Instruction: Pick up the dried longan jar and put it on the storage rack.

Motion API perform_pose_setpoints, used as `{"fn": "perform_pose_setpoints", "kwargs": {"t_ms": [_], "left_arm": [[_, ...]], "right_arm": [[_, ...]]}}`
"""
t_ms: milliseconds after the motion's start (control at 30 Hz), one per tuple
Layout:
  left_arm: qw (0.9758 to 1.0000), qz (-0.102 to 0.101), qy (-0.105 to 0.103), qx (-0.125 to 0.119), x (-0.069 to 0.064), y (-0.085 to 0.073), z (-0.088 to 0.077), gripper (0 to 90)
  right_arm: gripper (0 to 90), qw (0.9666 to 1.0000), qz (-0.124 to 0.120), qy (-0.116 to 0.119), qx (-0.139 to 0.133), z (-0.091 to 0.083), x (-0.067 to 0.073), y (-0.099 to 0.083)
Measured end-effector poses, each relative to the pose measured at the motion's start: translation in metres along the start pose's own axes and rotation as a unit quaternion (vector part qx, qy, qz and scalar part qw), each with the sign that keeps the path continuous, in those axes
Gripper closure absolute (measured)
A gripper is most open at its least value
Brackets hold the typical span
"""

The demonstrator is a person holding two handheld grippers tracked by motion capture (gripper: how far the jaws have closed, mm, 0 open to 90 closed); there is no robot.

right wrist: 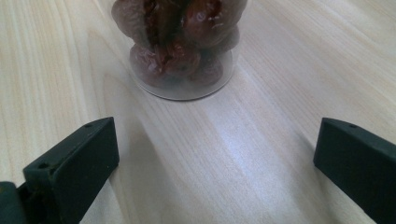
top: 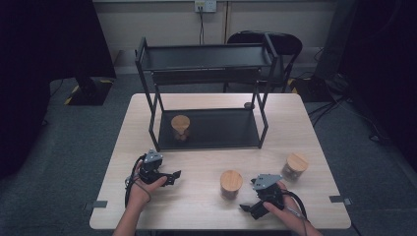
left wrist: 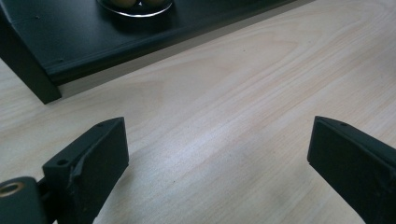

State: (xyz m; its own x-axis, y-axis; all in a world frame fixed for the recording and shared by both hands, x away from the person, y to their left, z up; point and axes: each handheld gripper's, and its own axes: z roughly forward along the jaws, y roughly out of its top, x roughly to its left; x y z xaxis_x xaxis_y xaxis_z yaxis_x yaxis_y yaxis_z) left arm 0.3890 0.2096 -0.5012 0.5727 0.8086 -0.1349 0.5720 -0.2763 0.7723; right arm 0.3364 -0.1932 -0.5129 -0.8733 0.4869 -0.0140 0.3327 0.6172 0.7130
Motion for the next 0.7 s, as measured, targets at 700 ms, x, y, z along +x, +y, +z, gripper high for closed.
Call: {"fn": "perform_pose_setpoints", "kwargs": {"t_ms": [700], "left_arm": [[0.9999,-0.001,0.009,0.013,0.008,-0.012,-0.012,5.0]], "right_arm": [[0.0,1.0,0.0,0.0,0.0,0.0,0.0,0.0]]}}
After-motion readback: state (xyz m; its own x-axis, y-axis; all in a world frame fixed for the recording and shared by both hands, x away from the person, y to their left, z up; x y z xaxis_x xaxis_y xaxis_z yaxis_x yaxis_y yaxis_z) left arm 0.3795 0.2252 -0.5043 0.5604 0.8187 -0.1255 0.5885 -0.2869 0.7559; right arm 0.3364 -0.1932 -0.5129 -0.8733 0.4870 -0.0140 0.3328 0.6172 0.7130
